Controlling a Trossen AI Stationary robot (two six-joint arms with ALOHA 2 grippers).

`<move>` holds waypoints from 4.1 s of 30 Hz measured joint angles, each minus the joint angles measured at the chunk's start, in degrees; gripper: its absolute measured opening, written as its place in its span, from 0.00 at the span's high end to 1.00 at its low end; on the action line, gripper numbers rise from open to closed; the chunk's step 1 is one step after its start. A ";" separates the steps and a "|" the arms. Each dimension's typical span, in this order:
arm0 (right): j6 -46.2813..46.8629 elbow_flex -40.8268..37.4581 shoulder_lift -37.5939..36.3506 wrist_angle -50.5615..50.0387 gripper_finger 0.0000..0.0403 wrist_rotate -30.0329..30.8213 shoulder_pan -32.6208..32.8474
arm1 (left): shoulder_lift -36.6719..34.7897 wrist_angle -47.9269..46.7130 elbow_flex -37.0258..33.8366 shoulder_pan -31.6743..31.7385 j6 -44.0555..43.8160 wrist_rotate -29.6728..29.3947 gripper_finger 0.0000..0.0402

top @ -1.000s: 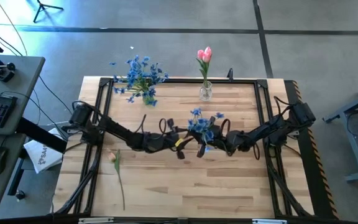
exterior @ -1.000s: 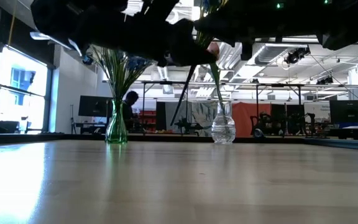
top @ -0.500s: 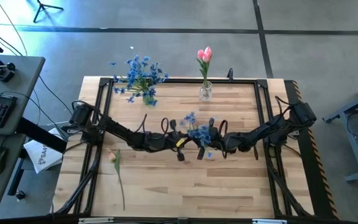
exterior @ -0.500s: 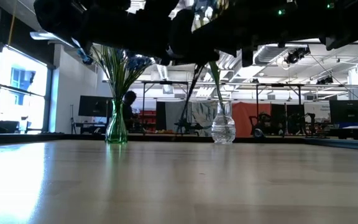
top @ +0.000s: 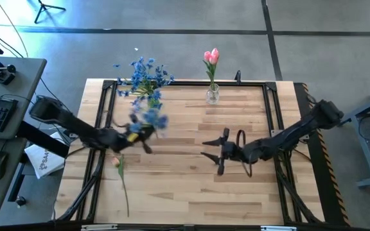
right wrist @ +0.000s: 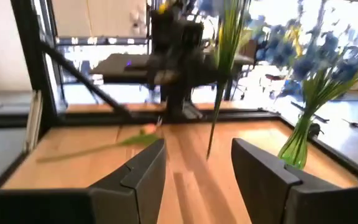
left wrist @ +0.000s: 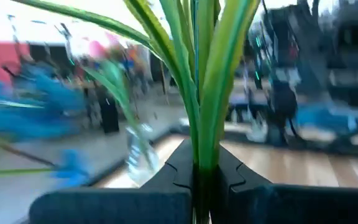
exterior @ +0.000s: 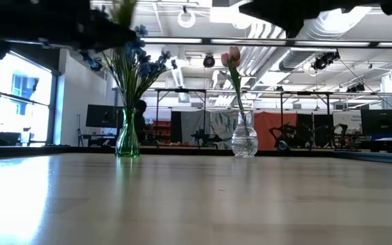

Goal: Sort flowers into vase by color
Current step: Put the blue flowers into the green vase

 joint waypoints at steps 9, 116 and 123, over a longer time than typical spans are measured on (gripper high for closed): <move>3.89 -0.02 13.97 9.83 0.61 -0.17 -1.67 | -17.52 6.09 -13.27 5.01 13.18 -11.10 0.99; 5.39 -0.02 17.98 15.89 0.63 -3.41 -4.52 | -3.15 -21.45 4.15 53.35 -6.59 36.73 0.95; 5.44 -0.02 17.98 15.89 0.63 -3.59 -4.52 | -3.67 -27.29 7.83 53.37 -6.46 36.58 0.95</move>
